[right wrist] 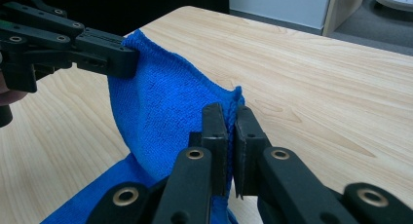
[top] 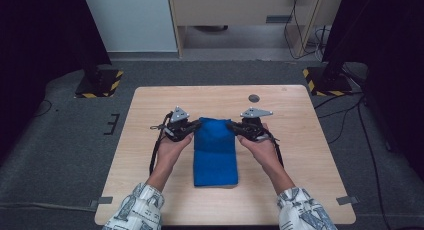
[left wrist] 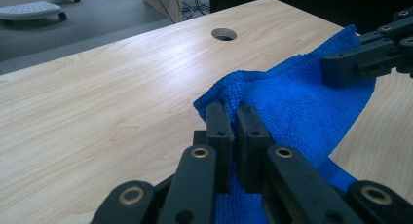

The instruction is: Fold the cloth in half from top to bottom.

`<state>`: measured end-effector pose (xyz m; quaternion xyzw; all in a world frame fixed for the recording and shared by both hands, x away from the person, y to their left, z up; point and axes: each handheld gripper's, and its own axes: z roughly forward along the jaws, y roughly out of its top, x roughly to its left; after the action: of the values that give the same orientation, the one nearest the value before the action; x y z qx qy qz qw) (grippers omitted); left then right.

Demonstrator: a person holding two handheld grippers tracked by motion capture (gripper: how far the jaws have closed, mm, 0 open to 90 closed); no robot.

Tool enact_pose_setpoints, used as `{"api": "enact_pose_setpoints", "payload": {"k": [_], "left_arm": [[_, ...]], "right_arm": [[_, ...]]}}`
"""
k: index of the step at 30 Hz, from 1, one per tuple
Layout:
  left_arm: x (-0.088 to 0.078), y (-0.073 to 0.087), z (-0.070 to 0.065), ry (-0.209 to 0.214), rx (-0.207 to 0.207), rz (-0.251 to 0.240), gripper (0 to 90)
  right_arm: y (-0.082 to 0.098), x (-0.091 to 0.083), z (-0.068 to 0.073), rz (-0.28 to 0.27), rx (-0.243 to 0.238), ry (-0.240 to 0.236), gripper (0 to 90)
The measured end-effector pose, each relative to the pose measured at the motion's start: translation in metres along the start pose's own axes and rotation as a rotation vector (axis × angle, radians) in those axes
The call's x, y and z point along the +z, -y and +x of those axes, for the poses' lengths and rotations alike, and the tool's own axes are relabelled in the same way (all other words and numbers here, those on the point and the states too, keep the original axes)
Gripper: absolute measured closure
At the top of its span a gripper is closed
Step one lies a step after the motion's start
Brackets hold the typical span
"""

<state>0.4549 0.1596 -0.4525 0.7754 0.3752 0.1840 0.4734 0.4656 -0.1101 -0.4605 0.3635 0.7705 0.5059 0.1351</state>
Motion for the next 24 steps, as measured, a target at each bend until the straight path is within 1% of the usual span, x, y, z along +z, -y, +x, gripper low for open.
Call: {"api": "enact_pose_setpoints", "payload": {"k": [3, 7, 15, 18, 24], "left_arm": [[-0.002, 0.001, -0.002, 0.006, -0.002, -0.007, 85.9], [-0.003, 0.003, -0.004, 0.010, 0.002, -0.004, 85.9], [-0.007, 0.006, -0.009, 0.019, 0.007, -0.006, 85.9], [-0.008, 0.008, -0.010, 0.024, 0.005, -0.008, 85.9], [-0.012, 0.008, -0.011, 0.027, 0.000, -0.011, 85.9]], "right_arm": [[0.001, -0.002, 0.002, 0.005, -0.004, -0.002, 85.7], [0.002, -0.005, 0.003, 0.001, -0.009, -0.004, 85.7], [0.010, -0.008, 0.006, 0.009, -0.005, -0.015, 85.5], [0.011, -0.009, 0.006, 0.008, 0.000, -0.016, 85.4], [0.010, -0.011, 0.008, 0.007, -0.007, -0.019, 85.1]]}}
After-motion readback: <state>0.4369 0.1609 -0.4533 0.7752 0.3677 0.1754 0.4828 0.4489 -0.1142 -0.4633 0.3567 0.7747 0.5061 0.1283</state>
